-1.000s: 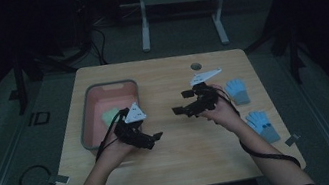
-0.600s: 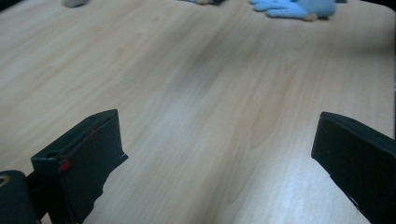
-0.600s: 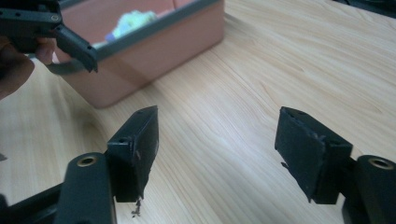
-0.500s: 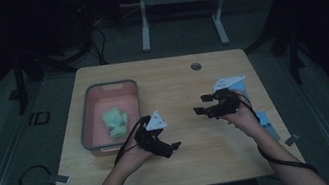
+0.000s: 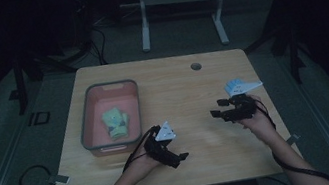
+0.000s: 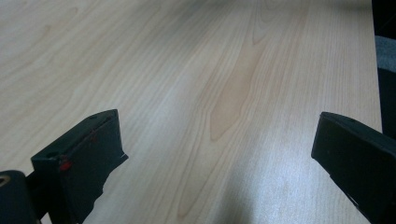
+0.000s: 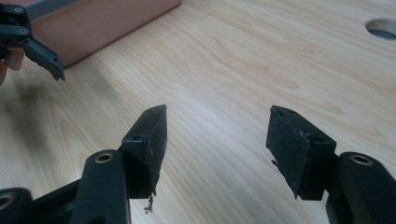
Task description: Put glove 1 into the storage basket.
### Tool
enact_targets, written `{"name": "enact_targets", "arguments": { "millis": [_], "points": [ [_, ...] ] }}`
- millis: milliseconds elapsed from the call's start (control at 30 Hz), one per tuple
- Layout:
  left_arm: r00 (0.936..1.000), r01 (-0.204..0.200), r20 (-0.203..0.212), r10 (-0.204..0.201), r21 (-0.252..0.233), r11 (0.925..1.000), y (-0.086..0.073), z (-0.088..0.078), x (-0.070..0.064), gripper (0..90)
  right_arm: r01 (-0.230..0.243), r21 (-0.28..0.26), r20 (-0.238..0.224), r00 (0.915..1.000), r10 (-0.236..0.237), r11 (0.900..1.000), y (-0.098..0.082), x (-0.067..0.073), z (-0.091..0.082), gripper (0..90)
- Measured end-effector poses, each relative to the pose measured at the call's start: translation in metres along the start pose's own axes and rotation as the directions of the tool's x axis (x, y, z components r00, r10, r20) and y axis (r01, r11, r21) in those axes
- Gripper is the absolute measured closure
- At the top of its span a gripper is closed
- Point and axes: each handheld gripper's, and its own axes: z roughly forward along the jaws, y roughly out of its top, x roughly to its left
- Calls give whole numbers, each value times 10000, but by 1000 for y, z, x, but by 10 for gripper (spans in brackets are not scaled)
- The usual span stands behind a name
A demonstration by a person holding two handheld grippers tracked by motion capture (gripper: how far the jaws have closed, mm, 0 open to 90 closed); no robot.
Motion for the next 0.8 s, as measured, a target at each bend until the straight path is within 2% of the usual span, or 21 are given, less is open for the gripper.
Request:
{"name": "enact_targets", "arguments": {
  "millis": [167, 267, 433, 533, 667, 800],
  "points": [
    [9997, 189, -140, -194, -331, 9993, -11, 4, -5, 20, -255, -65, 164, 9995, 256, 9997, -16, -6, -10, 409],
    [9992, 3, -395, -18, -387, 9993, -16, 4, -7, 20, -253, -31, 382, 9989, 254, 9997, -25, -11, -14, 422],
    [9980, -101, -630, 69, -506, 9987, -21, 3, -10, 20, -570, 41, 704, 9959, 565, 9984, -39, -23, -22, 432],
    [9962, -136, -871, 81, -620, 9980, -24, 2, -11, 20, -728, 80, 1062, 9918, 715, 9973, -45, -31, -28, 435],
    [9929, -78, -1193, -27, -872, 9962, -29, 0, -13, 20, -941, 27, 1298, 9872, 930, 9956, -49, -43, -32, 435],
    [9937, 54, -1111, -157, -927, 9957, -31, 0, -13, 20, -1046, 149, 1661, 9810, 1007, 9944, -51, -56, -33, 473]
  ]
}}
